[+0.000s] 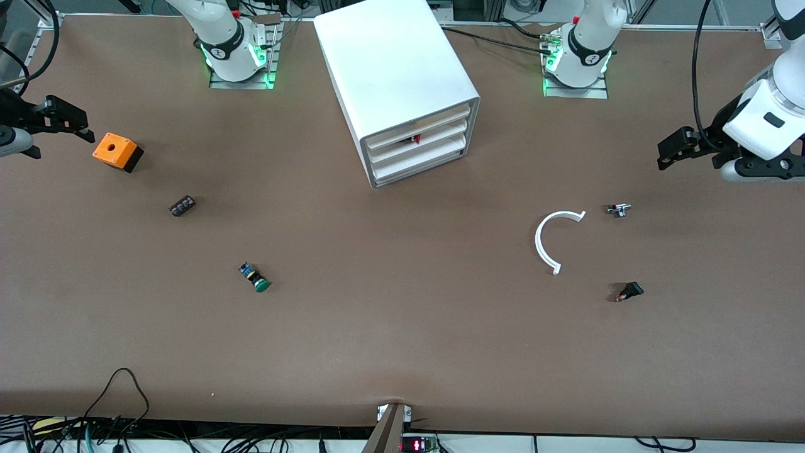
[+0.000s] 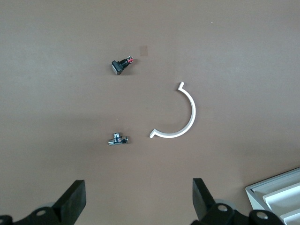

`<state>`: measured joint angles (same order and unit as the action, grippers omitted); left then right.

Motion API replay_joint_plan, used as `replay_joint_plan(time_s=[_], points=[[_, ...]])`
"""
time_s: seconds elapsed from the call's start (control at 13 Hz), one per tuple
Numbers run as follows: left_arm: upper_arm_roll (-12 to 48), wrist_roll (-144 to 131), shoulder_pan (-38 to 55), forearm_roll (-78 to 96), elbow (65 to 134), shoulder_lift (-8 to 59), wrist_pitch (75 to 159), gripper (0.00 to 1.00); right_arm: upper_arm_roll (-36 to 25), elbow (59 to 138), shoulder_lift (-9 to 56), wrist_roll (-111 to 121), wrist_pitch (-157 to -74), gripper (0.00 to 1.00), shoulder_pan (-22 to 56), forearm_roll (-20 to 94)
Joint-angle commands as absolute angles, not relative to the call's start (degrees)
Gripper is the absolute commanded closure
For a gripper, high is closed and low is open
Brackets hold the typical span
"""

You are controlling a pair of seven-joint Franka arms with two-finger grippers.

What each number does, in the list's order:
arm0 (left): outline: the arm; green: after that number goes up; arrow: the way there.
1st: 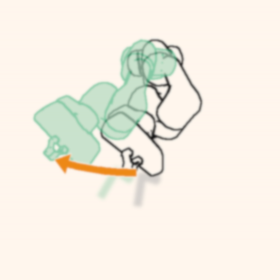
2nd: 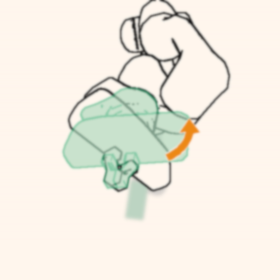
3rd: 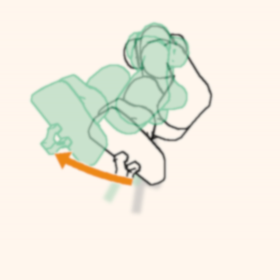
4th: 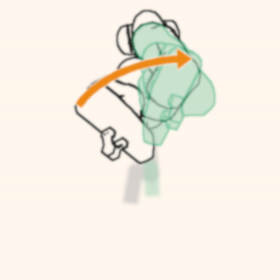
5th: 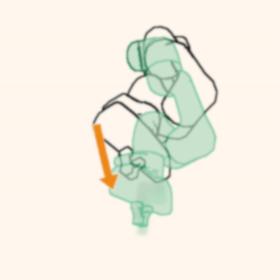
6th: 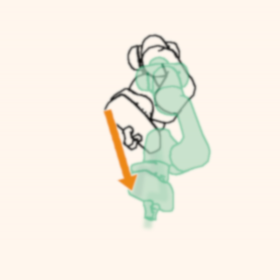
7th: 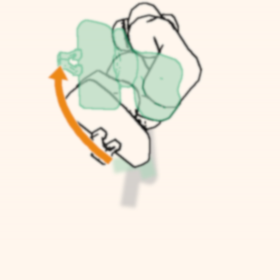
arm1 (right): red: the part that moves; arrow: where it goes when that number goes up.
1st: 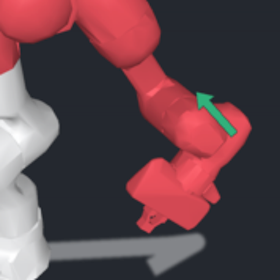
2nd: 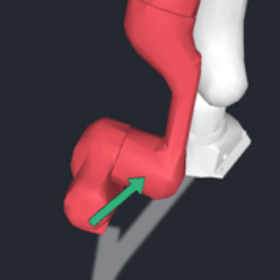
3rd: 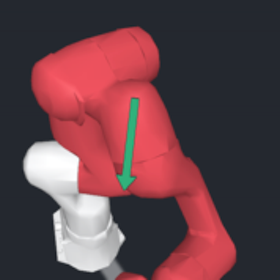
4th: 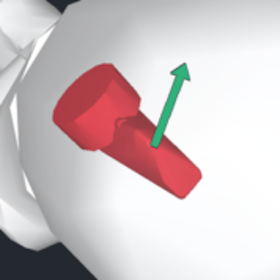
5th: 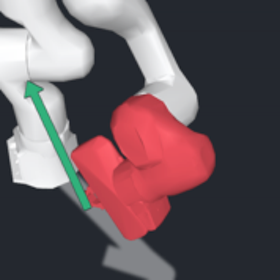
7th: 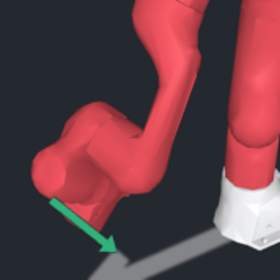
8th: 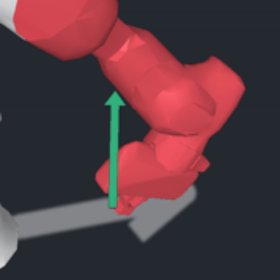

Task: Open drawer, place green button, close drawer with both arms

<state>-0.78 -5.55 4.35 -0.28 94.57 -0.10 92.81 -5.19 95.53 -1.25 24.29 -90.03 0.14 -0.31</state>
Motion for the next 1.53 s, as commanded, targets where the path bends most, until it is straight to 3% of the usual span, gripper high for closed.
replay_joint_plan(time_s=[0.0, 0.61, 0.92, 1.46], points=[[-0.97, -5.1, 4.13, -0.7, 93.43, 0.44, 92.99, 0.0, -4.66, 94.75, -1.05, 23.55, -90.0, 0.0, -0.09, -0.26], [-0.35, -5.36, 4.48, -0.53, 93.52, 0.44, 91.42, 0.0, -4.48, 94.66, -0.09, 23.55, -94.12, 0.0, -0.09, -0.35], [-0.26, -5.54, 4.92, -0.62, 93.43, 0.53, 90.44, 0.0, -4.4, 94.66, 4.04, 23.47, -97.38, 0.0, 0.17, -0.26], [2.1, -1.59, 6.24, 4.92, 93.43, 2.28, 81.23, 0.0, -4.57, 92.65, 10.54, 23.29, -97.12, 0.0, 5.98, -0.35]])
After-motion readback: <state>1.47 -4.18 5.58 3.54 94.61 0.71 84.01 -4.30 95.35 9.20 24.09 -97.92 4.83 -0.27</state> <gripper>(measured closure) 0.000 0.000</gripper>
